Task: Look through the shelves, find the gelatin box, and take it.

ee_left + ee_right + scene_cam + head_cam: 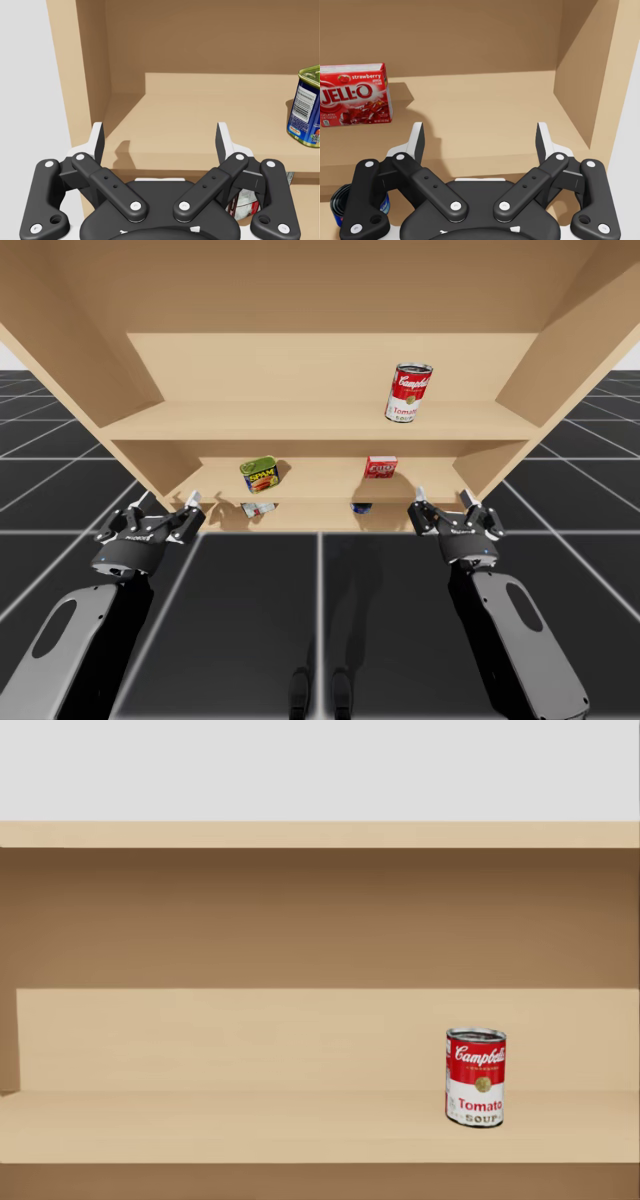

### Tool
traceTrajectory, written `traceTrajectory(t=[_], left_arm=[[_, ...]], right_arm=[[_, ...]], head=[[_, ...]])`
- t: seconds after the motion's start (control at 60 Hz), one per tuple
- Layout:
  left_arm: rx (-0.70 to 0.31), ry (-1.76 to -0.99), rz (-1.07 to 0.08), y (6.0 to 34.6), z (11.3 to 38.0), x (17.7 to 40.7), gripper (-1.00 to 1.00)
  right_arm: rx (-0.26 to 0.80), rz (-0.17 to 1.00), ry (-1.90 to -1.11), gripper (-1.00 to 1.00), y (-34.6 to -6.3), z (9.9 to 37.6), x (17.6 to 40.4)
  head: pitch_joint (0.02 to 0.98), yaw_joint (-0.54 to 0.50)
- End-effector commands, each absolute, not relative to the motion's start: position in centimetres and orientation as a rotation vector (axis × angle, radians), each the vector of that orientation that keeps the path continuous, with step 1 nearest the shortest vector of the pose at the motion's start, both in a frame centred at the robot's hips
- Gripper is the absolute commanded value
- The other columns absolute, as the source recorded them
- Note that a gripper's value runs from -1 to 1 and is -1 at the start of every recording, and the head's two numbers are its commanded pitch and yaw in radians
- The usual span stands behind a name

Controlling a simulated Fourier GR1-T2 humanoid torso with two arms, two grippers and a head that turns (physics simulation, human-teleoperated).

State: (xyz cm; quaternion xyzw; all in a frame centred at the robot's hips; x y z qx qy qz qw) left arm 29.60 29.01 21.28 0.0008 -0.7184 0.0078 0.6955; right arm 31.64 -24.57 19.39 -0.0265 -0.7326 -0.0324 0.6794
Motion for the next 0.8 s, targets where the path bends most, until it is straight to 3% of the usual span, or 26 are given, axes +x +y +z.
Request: traceTrajectory(t=[0.017, 0.067, 0.133, 0.217, 0.467, 0.8], left_arm=[[0.003, -1.603, 0.019, 29.0, 21.3, 29.6, -1.00], [0.002, -1.603, 0.019, 29.0, 21.3, 29.6, -1.00], [0.002, -1.604, 0.019, 29.1, 21.3, 29.6, -1.00], [0.002, -1.603, 0.019, 29.1, 21.3, 29.6, -1.00], [0.007, -1.600, 0.015, 29.0, 21.2, 29.7, -1.00], [0.007, -1.594, -0.005, 28.5, 21.1, 29.7, -1.00]], right_arm=[[-0.043, -0.068, -1.640, -1.00, -24.5, 19.5, 31.2], [-0.079, -0.098, -1.661, -1.00, -24.5, 19.7, 31.2], [-0.025, -0.049, -1.623, -1.00, -24.5, 19.9, 31.2], [-0.034, -0.059, -1.620, -1.00, -24.5, 19.7, 31.4], [-0.032, -0.058, -1.613, -1.00, -24.5, 19.5, 31.6], [-0.040, -0.034, -1.593, -1.00, -24.2, 18.8, 32.0]], head=[[0.067, 0.00], [0.070, 0.00], [0.081, 0.00], [0.104, 0.00], [0.242, -0.02], [0.435, -0.16]])
